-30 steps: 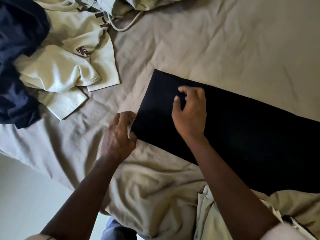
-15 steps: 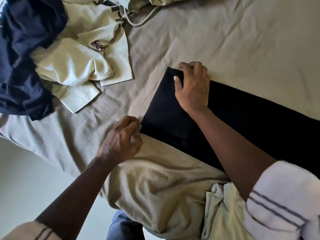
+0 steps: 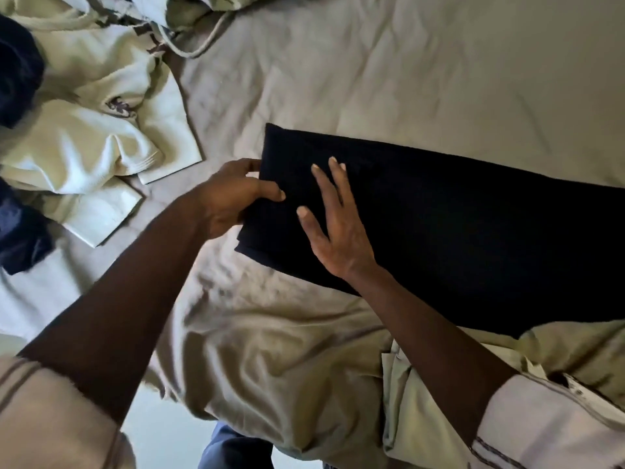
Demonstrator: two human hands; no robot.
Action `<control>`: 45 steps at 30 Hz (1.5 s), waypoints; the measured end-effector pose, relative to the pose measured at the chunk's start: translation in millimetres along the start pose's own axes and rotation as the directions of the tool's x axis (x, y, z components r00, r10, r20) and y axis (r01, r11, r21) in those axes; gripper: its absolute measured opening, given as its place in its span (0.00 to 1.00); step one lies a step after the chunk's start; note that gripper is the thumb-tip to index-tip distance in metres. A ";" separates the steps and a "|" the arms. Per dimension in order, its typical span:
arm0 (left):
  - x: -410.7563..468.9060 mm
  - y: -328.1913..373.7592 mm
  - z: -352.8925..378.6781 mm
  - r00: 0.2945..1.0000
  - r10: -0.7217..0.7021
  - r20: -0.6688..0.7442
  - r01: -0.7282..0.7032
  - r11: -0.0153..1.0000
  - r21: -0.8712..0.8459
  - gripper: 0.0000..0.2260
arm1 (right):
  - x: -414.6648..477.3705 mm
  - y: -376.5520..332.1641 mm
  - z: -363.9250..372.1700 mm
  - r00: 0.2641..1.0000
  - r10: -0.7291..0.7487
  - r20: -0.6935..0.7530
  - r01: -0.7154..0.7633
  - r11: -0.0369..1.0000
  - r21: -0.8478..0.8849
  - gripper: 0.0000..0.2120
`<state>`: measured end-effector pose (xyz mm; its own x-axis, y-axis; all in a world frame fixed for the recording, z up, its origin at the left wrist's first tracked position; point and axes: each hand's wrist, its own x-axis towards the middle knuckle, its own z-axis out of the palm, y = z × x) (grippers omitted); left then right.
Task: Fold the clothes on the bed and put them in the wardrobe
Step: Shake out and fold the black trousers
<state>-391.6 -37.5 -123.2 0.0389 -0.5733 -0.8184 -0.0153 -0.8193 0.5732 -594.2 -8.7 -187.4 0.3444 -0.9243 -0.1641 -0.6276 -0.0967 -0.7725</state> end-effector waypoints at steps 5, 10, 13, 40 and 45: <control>-51.1 23.7 80.8 0.975 0.224 0.000 -0.224 0.974 0.018 0.28 | -3.5 -21.1 -46.4 0.905 0.418 0.075 -0.257 0.398 0.880 0.32; -50.0 19.2 196.8 0.916 0.401 -0.014 -0.372 0.863 0.342 0.43 | -28.9 25.9 -124.4 0.814 0.489 0.313 -0.322 -0.068 0.944 0.37; -40.3 13.5 243.4 0.939 0.323 0.121 -0.341 0.825 0.450 0.43 | -40.2 52.1 -153.9 0.780 0.539 0.319 -0.364 -0.025 0.931 0.31; -1.4 -10.5 159.3 0.997 0.024 -0.080 -0.019 0.998 0.066 0.16 | -118.5 84.9 -124.4 0.867 0.360 -0.344 -0.378 0.926 0.015 0.24; 7.0 -23.3 173.3 0.978 0.077 -0.196 -0.040 0.981 0.190 0.18 | -190.5 110.4 -146.3 0.262 0.753 -0.603 -0.658 0.597 0.459 0.29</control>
<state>-564.1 -24.2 -149.4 0.2323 -0.6220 -0.7478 -0.2067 -0.7828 0.5869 -831.3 102.8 -151.7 -0.8037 -0.5378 -0.2548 -0.2805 0.7200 -0.6347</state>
